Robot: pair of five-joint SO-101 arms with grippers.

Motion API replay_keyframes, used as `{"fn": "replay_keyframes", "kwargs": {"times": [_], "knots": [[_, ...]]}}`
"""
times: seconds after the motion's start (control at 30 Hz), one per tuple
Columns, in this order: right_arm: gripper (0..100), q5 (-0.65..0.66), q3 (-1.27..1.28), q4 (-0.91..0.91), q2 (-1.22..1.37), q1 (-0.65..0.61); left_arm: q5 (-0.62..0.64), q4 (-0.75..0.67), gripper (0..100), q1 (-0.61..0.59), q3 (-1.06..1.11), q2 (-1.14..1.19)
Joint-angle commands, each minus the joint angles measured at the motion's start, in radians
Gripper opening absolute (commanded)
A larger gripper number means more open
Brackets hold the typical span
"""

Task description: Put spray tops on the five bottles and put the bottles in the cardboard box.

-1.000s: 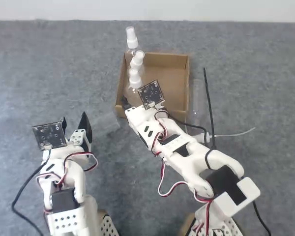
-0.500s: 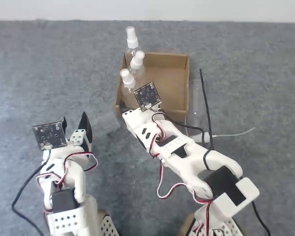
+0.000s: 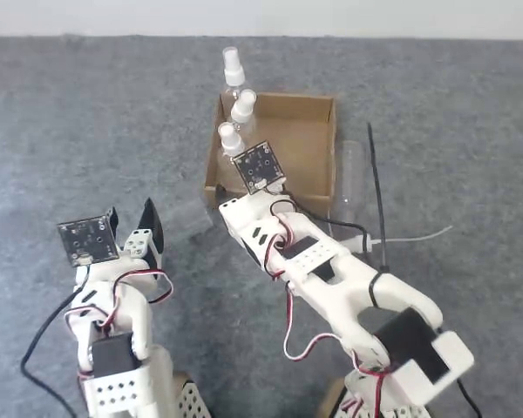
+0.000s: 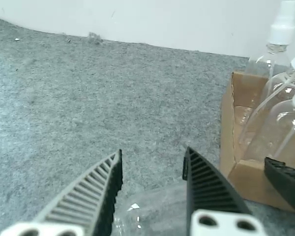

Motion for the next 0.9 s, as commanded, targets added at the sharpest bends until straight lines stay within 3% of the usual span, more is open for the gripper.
{"fn": "replay_keyframes", "kwargs": {"times": [0.0, 0.5, 0.67, 0.87], "knots": [[27.9, -0.003, -0.051, 0.067, -0.111, -0.004, -0.006, -0.025, 19, -0.005, -0.007, -0.015], [27.9, -0.005, -0.051, 0.521, -0.47, 0.071, -0.006, -0.025, 19, -0.011, -0.008, -0.015], [27.9, -0.003, -0.051, 0.679, -0.605, 0.074, -0.002, -0.026, 19, -0.095, -0.027, -0.015], [27.8, 0.0, -0.092, 0.894, -0.748, 0.168, 0.0, -0.026, 19, -0.129, -0.036, -0.015]]}}
